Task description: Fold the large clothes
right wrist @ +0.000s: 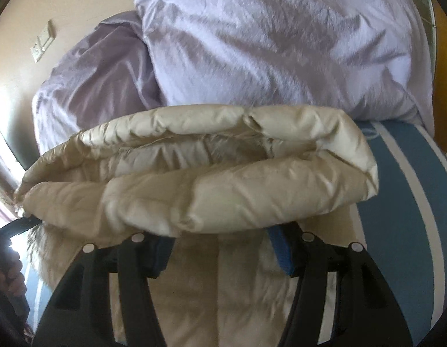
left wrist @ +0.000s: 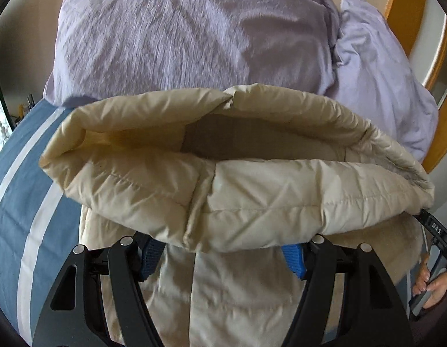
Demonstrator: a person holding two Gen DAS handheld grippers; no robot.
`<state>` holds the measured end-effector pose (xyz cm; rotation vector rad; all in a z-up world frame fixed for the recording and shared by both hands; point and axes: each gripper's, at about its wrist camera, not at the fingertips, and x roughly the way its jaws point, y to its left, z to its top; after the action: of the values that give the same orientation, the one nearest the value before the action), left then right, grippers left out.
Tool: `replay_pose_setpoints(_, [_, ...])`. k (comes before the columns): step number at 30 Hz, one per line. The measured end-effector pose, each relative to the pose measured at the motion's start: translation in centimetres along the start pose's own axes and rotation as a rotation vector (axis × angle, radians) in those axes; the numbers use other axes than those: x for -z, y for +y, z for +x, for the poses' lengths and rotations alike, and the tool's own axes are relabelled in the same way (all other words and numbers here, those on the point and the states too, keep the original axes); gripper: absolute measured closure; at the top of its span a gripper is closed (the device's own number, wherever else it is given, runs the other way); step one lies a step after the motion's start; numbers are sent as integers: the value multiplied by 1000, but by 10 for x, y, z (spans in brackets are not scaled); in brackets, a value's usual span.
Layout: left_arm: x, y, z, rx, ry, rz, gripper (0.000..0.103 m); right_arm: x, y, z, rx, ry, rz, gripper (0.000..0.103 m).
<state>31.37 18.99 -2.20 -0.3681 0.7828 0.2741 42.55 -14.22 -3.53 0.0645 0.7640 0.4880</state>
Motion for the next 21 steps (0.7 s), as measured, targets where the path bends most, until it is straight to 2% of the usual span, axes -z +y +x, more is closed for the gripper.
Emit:
replay_pose_setpoints(4, [-12,0,17,-62,-35,2,33,-9,-2,14,76,-31,-14,37])
replay_pose_setpoints(10, [-28,7,32,-132,-48,-23,33,-17,-8,29,154,-36,-26,32])
replay_pose_setpoints(14, [-33,10,36,-233,-74,-10,33,-27,-9,40,220,-26,-32,26])
replay_pose_setpoints(18, [-28,10,50,-333,-87,41,33,-26,-11,56,257,0,-49,25])
replay_pose_setpoints(21, [-26,11,58,-369,-95,58,33,-24,-8,69,277,11,-60,22])
